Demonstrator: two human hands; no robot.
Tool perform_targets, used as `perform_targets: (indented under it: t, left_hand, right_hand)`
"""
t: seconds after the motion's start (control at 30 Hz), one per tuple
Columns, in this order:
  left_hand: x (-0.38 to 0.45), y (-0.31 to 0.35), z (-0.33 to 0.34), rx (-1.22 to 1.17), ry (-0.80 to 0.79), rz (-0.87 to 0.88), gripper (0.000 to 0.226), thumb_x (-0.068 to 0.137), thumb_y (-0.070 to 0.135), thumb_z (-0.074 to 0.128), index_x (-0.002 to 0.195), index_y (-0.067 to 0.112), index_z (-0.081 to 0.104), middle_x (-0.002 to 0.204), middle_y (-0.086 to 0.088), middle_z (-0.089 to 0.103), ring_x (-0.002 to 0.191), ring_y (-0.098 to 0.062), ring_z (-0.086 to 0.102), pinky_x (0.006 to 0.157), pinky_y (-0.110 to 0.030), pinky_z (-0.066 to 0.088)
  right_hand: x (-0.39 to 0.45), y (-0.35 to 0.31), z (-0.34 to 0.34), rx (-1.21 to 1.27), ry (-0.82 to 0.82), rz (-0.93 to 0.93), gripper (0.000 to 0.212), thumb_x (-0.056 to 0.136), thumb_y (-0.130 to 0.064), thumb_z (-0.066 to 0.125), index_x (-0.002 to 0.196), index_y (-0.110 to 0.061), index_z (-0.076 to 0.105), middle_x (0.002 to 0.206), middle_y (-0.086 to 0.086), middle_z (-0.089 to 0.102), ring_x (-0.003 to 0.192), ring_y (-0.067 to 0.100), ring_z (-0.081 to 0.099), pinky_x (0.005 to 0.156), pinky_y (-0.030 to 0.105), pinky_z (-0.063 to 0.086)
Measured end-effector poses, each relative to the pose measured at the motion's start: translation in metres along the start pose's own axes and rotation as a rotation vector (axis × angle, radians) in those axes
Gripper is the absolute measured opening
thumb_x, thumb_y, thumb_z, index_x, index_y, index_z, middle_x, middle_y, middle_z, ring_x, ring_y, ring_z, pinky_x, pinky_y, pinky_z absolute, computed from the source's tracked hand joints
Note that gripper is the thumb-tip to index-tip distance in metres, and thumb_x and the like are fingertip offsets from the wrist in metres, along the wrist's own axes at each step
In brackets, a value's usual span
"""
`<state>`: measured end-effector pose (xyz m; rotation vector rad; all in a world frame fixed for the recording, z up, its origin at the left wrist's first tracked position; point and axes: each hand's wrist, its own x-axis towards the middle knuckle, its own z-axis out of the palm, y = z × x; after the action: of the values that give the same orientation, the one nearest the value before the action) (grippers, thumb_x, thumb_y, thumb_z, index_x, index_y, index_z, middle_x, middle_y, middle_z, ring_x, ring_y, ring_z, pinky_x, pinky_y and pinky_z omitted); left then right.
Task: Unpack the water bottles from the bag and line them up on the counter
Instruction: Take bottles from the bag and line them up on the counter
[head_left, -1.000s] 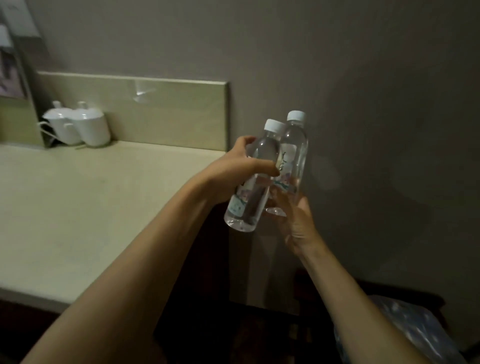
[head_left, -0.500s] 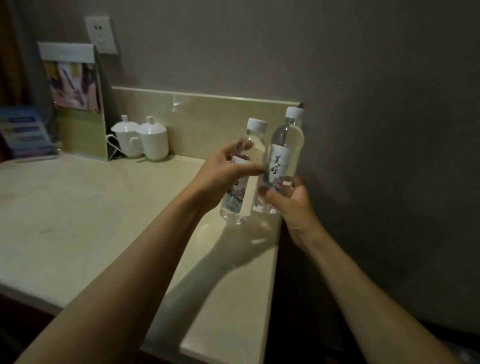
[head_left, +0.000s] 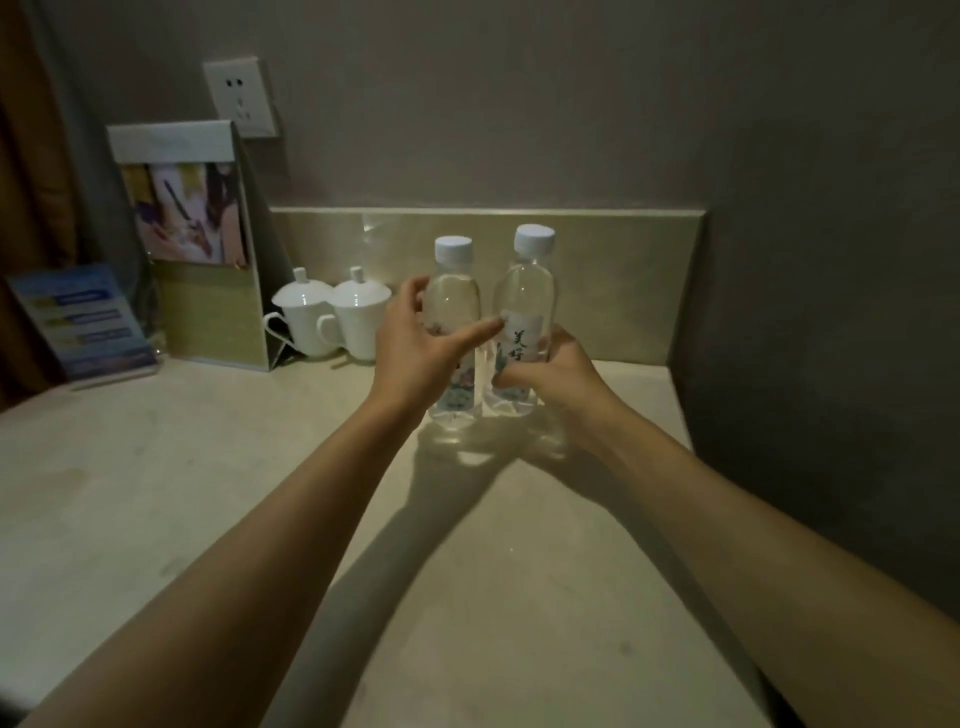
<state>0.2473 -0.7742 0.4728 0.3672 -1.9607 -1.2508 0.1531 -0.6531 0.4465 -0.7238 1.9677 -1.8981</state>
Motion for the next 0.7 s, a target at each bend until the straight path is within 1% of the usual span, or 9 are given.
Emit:
perform_targets:
  t: [0.07, 0.1, 0.17, 0.27, 0.37, 0.43, 0.5, 0.57, 0.7]
  left_hand:
    - [0.013, -0.009, -0.014, 0.043, 0.009, 0.027, 0.090, 0.055, 0.058, 0.084, 0.129, 0.025, 0.045, 0.121, 0.000, 0.057, 0.103, -0.015, 0.063, 0.085, -0.039, 0.059]
    - [0.019, -0.013, -0.020, 0.059, 0.006, 0.043, 0.089, 0.055, 0.058, 0.084, 0.128, 0.025, 0.045, 0.121, 0.001, 0.057, 0.102, -0.014, 0.063, 0.084, -0.038, 0.059]
    - [0.029, -0.021, -0.032, 0.095, 0.006, 0.080, 0.084, 0.059, 0.053, 0.086, 0.127, 0.023, 0.044, 0.120, 0.002, 0.057, 0.100, -0.012, 0.063, 0.082, -0.036, 0.060]
    - [0.044, -0.035, -0.046, 0.110, -0.016, 0.113, 0.079, 0.060, 0.049, 0.087, 0.122, 0.023, 0.045, 0.116, 0.004, 0.056, 0.099, -0.013, 0.063, 0.082, -0.038, 0.060]
    - [0.057, -0.051, -0.056, 0.097, -0.041, 0.098, 0.073, 0.061, 0.048, 0.088, 0.115, 0.024, 0.046, 0.110, 0.005, 0.056, 0.092, -0.012, 0.064, 0.081, -0.039, 0.060]
    - [0.065, -0.063, -0.061, 0.113, -0.045, 0.101, 0.072, 0.060, 0.050, 0.087, 0.113, 0.022, 0.047, 0.108, 0.005, 0.056, 0.090, -0.010, 0.063, 0.082, -0.039, 0.059]
    - [0.069, -0.073, -0.062, 0.136, -0.049, 0.113, 0.073, 0.059, 0.054, 0.086, 0.112, 0.021, 0.047, 0.110, 0.003, 0.058, 0.090, -0.005, 0.058, 0.084, -0.039, 0.057]
    - [0.073, -0.082, -0.061, 0.149, -0.062, 0.136, 0.075, 0.058, 0.059, 0.084, 0.113, 0.021, 0.047, 0.111, 0.003, 0.058, 0.095, -0.008, 0.057, 0.084, -0.039, 0.057]
    - [0.075, -0.085, -0.056, 0.197, -0.101, 0.177, 0.077, 0.063, 0.059, 0.081, 0.119, 0.019, 0.047, 0.113, 0.002, 0.054, 0.097, -0.012, 0.056, 0.085, -0.038, 0.055]
  right_hand:
    - [0.008, -0.002, 0.018, 0.003, 0.016, 0.015, 0.061, 0.065, 0.007, 0.075, 0.120, -0.012, 0.052, 0.104, 0.013, 0.068, 0.093, 0.024, 0.069, 0.077, 0.036, 0.058]
    - [0.011, -0.003, 0.026, 0.008, 0.028, 0.027, 0.062, 0.066, 0.008, 0.074, 0.120, -0.012, 0.051, 0.104, 0.013, 0.067, 0.093, 0.024, 0.069, 0.077, 0.036, 0.058]
    - [0.017, -0.002, 0.042, 0.025, 0.042, 0.039, 0.062, 0.065, 0.010, 0.072, 0.120, -0.012, 0.052, 0.105, 0.012, 0.068, 0.095, 0.025, 0.068, 0.078, 0.036, 0.057]
    - [0.028, -0.003, 0.062, 0.026, 0.074, 0.023, 0.057, 0.064, 0.012, 0.069, 0.114, -0.012, 0.055, 0.104, 0.010, 0.069, 0.096, 0.024, 0.068, 0.076, 0.032, 0.055]
    - [0.036, -0.004, 0.084, 0.007, 0.144, 0.059, 0.061, 0.061, 0.011, 0.065, 0.116, -0.010, 0.051, 0.103, 0.009, 0.066, 0.097, 0.024, 0.066, 0.072, 0.030, 0.055]
    - [0.038, -0.003, 0.094, -0.034, 0.215, 0.101, 0.058, 0.062, 0.009, 0.062, 0.115, -0.011, 0.047, 0.101, 0.006, 0.062, 0.095, 0.021, 0.063, 0.069, 0.030, 0.053]
    - [0.038, 0.001, 0.100, -0.109, 0.274, 0.126, 0.053, 0.065, 0.006, 0.062, 0.112, -0.012, 0.045, 0.098, 0.005, 0.058, 0.094, 0.020, 0.060, 0.074, 0.034, 0.052]
    - [0.038, 0.005, 0.105, -0.170, 0.332, 0.121, 0.052, 0.065, 0.004, 0.062, 0.111, -0.011, 0.044, 0.097, 0.004, 0.058, 0.093, 0.021, 0.059, 0.080, 0.038, 0.054]
    - [0.039, 0.008, 0.112, -0.132, 0.398, 0.138, 0.054, 0.064, 0.005, 0.057, 0.112, -0.015, 0.045, 0.099, 0.006, 0.060, 0.094, 0.023, 0.059, 0.085, 0.043, 0.054]
